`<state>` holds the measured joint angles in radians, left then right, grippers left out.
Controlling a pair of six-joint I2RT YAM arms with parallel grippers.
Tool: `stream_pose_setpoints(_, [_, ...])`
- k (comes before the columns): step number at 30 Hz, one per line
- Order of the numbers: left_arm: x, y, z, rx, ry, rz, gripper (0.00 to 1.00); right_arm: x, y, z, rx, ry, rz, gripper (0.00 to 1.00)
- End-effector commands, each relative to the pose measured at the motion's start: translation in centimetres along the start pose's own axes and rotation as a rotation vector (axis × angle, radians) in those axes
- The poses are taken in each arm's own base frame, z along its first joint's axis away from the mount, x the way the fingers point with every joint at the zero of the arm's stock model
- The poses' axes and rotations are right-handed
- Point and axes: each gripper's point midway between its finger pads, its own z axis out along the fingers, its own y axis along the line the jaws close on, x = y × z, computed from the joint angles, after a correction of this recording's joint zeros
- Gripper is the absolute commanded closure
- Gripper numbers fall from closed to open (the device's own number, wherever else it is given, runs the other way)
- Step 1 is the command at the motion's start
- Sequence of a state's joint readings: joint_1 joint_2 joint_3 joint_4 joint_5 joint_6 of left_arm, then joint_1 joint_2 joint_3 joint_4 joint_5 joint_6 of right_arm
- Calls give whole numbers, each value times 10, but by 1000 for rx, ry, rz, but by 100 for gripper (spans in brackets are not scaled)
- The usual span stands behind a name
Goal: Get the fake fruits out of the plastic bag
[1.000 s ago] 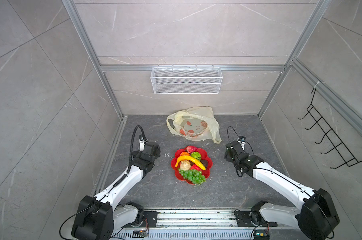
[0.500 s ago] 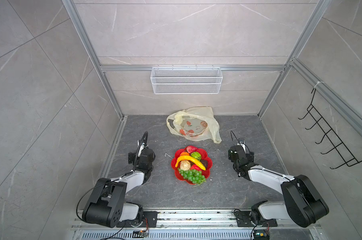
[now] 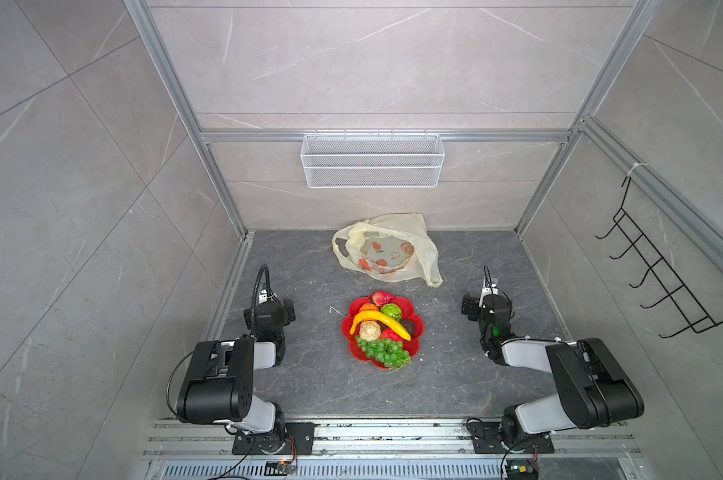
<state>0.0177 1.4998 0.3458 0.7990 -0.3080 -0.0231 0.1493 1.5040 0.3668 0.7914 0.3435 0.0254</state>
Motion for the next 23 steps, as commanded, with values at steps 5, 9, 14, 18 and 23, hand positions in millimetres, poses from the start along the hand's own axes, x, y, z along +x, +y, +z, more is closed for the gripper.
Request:
stream_pose_setpoints(5, [-18, -11, -1, 68, -70, -43, 0, -11, 17, -2, -111, -58, 14, 1])
stream_pose_setpoints(9, [-18, -11, -1, 66, -74, -41, 0, -12, 16, -2, -108, -68, 14, 1])
stream_pose_setpoints(14, [-18, -11, -1, 66, -72, -43, 0, -12, 16, -2, -107, -70, 13, 1])
stream_pose_setpoints(18, [-18, -11, -1, 67, -71, -41, 0, -12, 16, -1, -106, -65, 13, 1])
stream_pose_setpoints(23, [-18, -11, -1, 67, -72, -43, 0, -12, 16, -2, -106, -68, 13, 1])
